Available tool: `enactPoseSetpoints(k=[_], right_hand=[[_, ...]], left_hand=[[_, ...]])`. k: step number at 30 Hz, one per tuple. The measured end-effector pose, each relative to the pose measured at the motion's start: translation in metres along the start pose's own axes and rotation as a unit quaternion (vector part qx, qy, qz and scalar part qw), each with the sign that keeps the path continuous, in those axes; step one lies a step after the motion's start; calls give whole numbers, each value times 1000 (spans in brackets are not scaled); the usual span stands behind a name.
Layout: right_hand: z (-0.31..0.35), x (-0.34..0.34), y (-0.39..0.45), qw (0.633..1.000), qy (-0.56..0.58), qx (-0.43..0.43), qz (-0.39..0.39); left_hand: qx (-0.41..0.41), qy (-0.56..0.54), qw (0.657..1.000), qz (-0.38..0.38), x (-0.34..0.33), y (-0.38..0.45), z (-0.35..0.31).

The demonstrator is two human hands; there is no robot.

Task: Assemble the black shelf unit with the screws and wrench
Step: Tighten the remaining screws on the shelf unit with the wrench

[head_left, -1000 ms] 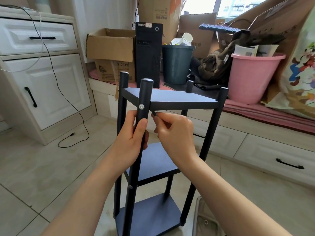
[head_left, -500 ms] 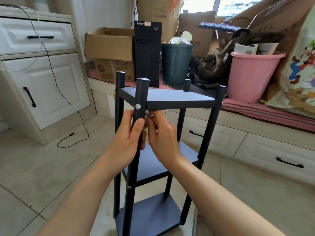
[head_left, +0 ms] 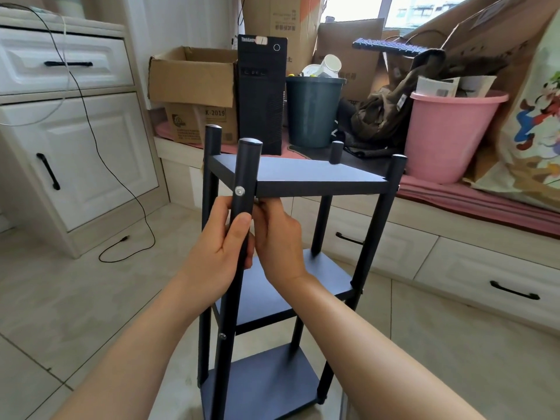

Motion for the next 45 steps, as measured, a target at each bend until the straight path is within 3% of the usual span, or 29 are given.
enactPoseSetpoints(k=[3,7,13,19,24,30,37,45], right_hand=[[-1,1,-1,1000,16,-16,12],[4,14,-10,992,-62,108,-26],[-9,59,-31,983,-121,141,2],[-34,127,-36,993,-10,-19,-119],[-67,154,-30,979,-12,-150,-138],[-69,137,-22,985,33,-162,-38],[-61,129,-24,984,76,-161,-26],[-57,126,-28,994,35,-98,-34]], left_hand=[[-3,3,1000,6,0,0,0],[-6,15,1000,-4,4,1,7],[30,-7,999,-18,22,0,18],[17,28,998,-62,48,2,38],[-3,43,997,-61,56,3,47],[-6,55,994,-96,60,8,56],[27,59,984,-163,76,35,83],[88,56,977,-188,78,46,100]])
Point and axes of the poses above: each hand's wrist, its own y-axis towards the middle knuckle, its own x-axis out of the back of the hand, z = x × y, the point moved 5 cm from there along y, towards the middle knuckle, and after that the axes turned 4 degrees about -x, right-handed, at the moved point
